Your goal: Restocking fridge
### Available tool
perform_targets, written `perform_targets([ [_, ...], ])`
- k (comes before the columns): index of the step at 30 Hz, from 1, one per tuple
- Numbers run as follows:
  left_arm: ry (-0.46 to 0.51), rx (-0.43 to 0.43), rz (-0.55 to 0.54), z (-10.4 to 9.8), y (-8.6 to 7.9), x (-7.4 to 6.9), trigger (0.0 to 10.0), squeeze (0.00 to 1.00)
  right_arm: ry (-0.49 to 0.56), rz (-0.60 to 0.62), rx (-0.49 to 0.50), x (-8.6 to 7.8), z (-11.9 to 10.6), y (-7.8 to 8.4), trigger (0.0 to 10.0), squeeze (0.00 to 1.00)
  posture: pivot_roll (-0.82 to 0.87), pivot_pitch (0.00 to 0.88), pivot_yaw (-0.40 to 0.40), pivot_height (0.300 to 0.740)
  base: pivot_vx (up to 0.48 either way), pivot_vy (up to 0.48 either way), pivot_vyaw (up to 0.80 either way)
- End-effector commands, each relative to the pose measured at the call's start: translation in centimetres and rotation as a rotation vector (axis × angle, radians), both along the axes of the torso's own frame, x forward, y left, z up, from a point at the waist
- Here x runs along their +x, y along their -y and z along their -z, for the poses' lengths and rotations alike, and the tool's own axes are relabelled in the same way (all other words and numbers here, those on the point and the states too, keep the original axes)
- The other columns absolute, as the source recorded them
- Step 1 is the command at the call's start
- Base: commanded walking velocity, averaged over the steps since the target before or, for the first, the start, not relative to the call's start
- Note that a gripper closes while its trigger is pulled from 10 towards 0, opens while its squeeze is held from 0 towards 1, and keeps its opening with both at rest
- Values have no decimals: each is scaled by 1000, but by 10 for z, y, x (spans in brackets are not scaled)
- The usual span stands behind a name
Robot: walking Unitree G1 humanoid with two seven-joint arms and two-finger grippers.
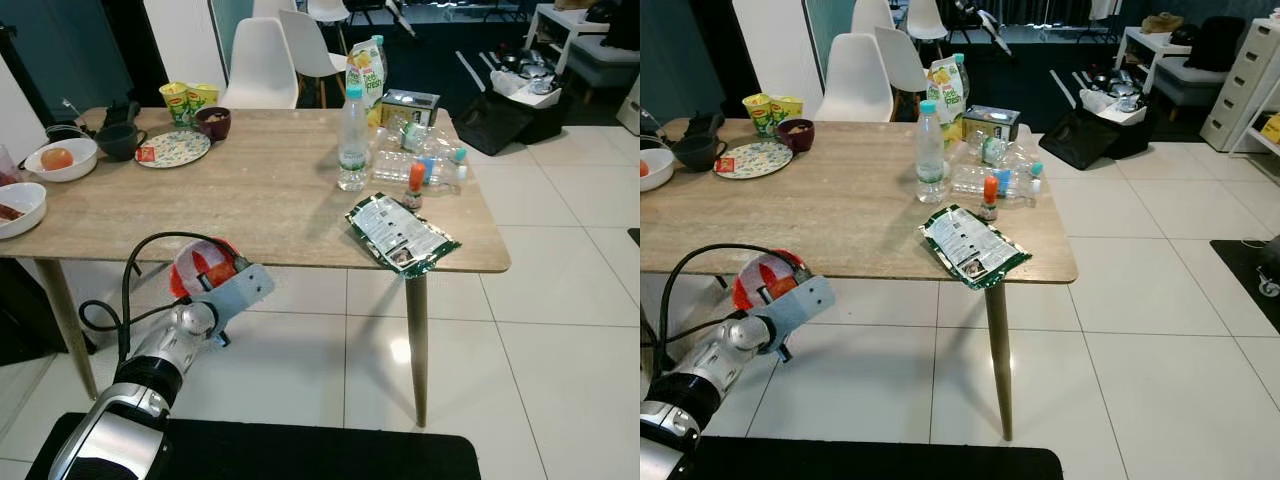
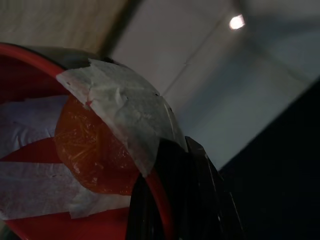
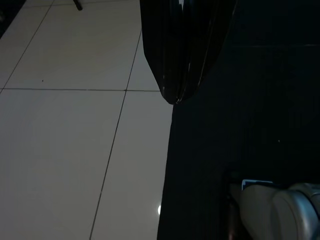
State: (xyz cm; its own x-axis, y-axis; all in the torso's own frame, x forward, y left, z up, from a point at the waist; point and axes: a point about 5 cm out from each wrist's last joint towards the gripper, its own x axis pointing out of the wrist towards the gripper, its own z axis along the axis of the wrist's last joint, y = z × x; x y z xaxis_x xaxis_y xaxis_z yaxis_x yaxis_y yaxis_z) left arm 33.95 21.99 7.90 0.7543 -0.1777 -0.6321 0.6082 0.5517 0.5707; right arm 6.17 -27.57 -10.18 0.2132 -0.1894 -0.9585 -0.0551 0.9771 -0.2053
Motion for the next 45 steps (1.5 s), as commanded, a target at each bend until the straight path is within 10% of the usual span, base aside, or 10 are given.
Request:
perform_targets([
  [1, -34, -32, 59, 1, 11, -3, 10000, 0, -7, 1, 3, -3, 0, 0, 10000, 0, -1, 0, 11, 740, 0, 0, 0],
  [10, -61, -160, 226, -22, 36, -7, 10000, 0, -12, -1, 2, -4, 1, 0, 10000, 0, 0, 0, 9, 740, 0, 0, 0],
  [27, -32, 116, 193, -93, -34, -3, 10000, 0, -11, -4, 4, -3, 1, -2, 10000, 0, 0, 0, 14, 740, 0, 0, 0],
  [45, -22, 93, 209, -97, -23, -1, 10000, 0, -7, -10, 11, -1, 1, -4, 10000, 0, 2, 0, 11, 740, 279, 0, 0],
])
